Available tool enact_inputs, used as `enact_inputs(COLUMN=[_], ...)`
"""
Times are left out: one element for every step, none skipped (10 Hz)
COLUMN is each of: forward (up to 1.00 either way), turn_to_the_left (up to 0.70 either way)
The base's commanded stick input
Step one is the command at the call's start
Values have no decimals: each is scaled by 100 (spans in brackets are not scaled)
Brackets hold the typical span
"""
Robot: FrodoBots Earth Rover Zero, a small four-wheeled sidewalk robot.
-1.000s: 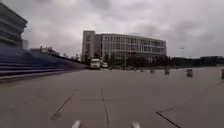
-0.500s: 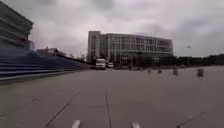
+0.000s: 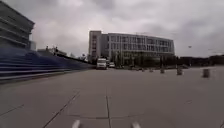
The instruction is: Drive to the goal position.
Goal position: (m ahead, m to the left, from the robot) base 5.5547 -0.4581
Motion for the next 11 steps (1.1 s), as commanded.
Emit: enact_inputs(forward=[70, 70, 70, 70, 70, 70, 70, 70, 70, 70, 70], turn_to_the_left=[0, 0, 0, 0, 0, 0, 0, 0, 0, 0, 0])
